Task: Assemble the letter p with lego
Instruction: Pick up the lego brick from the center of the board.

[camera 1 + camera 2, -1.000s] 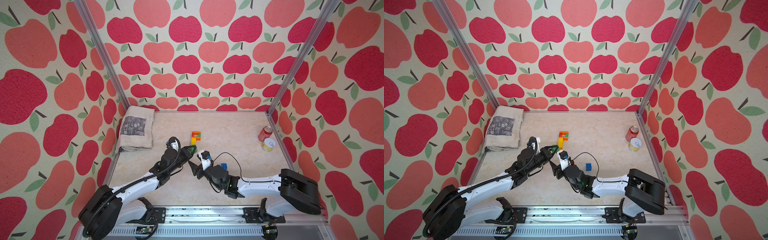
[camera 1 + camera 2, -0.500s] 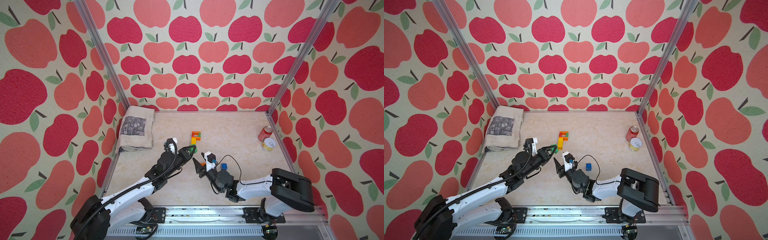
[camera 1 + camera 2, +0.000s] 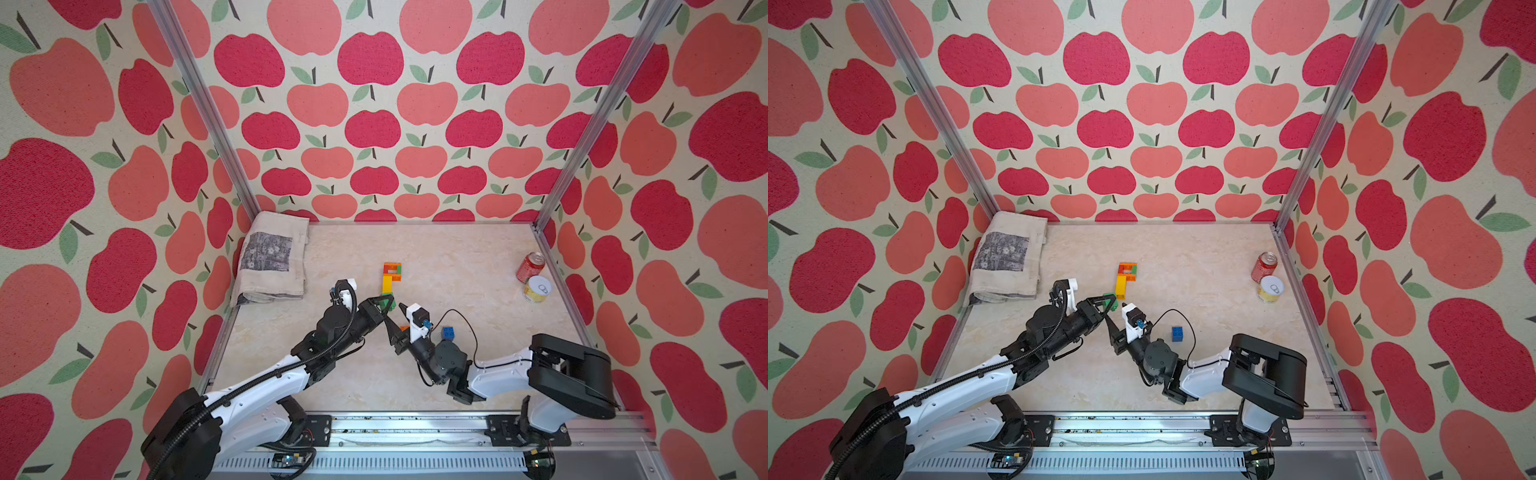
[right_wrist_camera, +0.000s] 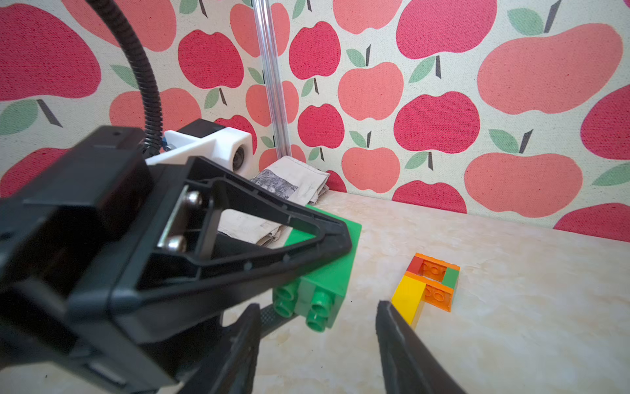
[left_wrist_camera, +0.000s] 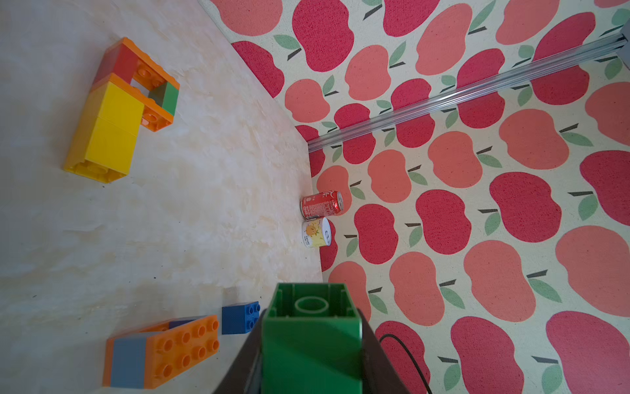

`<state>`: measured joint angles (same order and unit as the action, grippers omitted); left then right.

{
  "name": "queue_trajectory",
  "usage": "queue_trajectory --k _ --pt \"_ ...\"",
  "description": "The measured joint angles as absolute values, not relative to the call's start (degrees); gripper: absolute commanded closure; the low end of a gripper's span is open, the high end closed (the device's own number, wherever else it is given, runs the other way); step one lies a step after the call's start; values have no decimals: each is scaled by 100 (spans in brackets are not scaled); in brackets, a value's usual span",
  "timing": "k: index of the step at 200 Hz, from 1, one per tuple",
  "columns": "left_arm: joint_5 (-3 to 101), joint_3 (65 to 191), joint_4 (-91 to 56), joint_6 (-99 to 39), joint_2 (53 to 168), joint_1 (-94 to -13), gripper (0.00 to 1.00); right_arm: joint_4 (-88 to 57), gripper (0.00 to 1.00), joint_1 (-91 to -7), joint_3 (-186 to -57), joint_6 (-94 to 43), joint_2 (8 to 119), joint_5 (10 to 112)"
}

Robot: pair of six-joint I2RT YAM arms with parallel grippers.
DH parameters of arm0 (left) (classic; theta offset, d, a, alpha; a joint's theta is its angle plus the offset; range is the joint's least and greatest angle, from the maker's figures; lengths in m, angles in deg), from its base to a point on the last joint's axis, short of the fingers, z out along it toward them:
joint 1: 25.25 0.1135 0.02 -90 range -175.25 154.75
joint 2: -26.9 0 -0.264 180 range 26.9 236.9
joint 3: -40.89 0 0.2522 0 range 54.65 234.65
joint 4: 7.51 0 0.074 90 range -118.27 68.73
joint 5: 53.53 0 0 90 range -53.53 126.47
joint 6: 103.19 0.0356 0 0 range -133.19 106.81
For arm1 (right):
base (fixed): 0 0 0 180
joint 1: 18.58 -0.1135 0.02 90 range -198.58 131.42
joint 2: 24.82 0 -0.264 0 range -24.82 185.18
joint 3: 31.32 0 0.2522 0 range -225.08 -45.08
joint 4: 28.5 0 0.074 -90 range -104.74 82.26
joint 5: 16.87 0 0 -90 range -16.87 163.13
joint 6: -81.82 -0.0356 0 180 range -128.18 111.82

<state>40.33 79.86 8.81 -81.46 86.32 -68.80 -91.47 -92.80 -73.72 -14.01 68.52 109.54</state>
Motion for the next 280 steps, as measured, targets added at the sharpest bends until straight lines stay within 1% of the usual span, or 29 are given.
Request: queue_trajectory --k 65,97,139,150,168,185,198,238,258,280 --pt "3790 7923 1406 -8278 8994 -6955 68 -9188 48 -9192 -7635 -1381 7153 11087" --pt "3443 7864 1720 -8289 9115 -7077 68 -9197 49 -9190 -7676 -1410 7195 11268" --pt "3336 7859 1985 -8310 9257 -7138 68 -9230 51 -9074 -7678 -1598 7195 11290" --pt "3325 7857 2018 -8323 9274 -7138 68 -9228 53 -9050 -7678 -1602 7195 11240" --pt "3323 7859 2059 -8323 9292 -7138 67 -9247 60 -9017 -7678 -1619 7195 11102" --pt "3316 7859 2068 -8323 9292 -7138 67 -9263 62 -8941 -7678 -1622 7195 10881" --pt "3274 7859 2092 -8323 9292 -7138 66 -9276 66 -8897 -7678 -1641 7195 10770" --pt "3215 7859 2120 -8323 9292 -7138 62 -9298 78 -8819 -7678 -1657 7195 10578" --pt "3281 7859 2096 -8321 9292 -7143 60 -9287 79 -8773 -7656 -1657 7184 10534" --pt "3465 7857 2029 -8308 9292 -7223 53 -9276 81 -8593 -7624 -1661 7175 10602"
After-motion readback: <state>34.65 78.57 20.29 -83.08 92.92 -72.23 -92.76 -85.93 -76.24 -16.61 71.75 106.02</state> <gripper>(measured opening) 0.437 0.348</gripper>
